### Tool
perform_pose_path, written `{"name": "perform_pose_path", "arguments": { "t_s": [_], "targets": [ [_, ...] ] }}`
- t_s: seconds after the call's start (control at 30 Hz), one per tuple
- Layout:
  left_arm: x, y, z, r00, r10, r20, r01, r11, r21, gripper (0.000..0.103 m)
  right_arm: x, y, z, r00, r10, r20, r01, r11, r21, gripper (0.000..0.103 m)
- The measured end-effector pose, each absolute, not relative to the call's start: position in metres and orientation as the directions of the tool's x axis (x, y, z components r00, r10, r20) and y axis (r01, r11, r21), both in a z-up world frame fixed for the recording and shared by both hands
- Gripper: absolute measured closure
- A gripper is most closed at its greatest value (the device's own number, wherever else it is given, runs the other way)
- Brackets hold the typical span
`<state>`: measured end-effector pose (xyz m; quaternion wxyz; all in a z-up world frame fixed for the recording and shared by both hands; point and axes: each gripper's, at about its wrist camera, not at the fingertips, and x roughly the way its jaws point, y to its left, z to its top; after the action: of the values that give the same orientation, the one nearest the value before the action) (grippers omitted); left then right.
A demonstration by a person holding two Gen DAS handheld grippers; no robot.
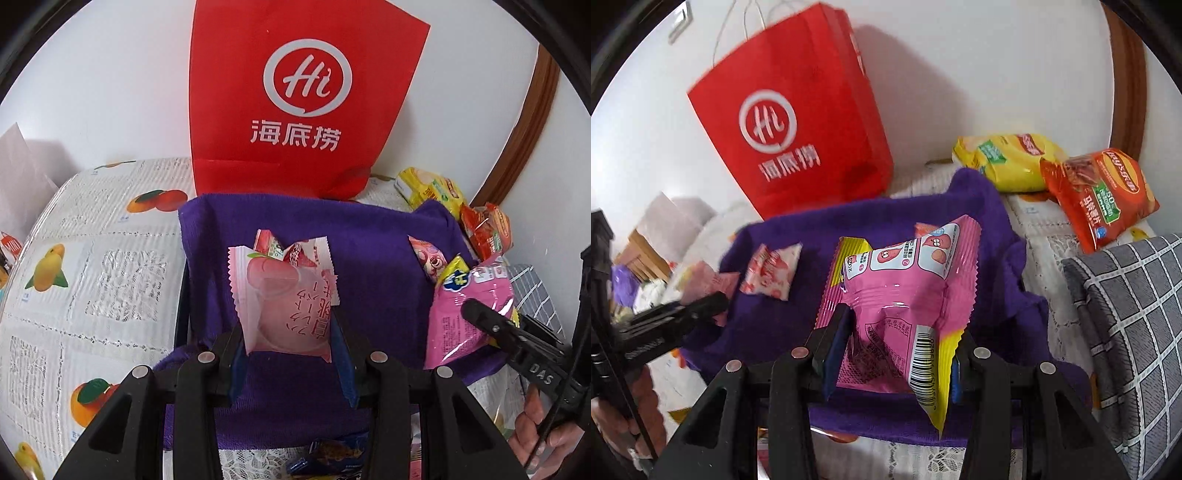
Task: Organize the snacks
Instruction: 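Lower the pink bag onto the towel and open the right tool while the left tool carries its packet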
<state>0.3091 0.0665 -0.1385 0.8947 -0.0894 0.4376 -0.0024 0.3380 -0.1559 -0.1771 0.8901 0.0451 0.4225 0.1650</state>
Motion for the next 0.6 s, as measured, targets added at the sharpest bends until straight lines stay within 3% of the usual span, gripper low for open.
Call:
{"name": "perform_pose_path", "arguments": {
  "t_s": [0.33, 0.47, 0.6],
  "targets": [
    [0.310, 0.069, -0.148, 0.594, -0.116, -0.796, -0.071, 0.978, -0.196, 0.064, 0.345, -0.169, -0.184, 0.577, 0.314, -0.754, -0.200, 0.949, 0.242, 0.056],
    [0.309, 0.070, -0.150, 0.594, -0.121, -0.795, -0.075, 0.976, -0.204, 0.064, 0.339, -0.173, -0.173, 0.623, 0.317, -0.715, -0.203, 0.948, 0.244, 0.037],
    [0.309, 0.070, -0.151, 0.593, -0.124, -0.796, -0.074, 0.976, -0.207, 0.062, 0.338, -0.175, -0.167, 0.642, 0.310, -0.701, -0.187, 0.950, 0.249, 0.036]
  ]
}}
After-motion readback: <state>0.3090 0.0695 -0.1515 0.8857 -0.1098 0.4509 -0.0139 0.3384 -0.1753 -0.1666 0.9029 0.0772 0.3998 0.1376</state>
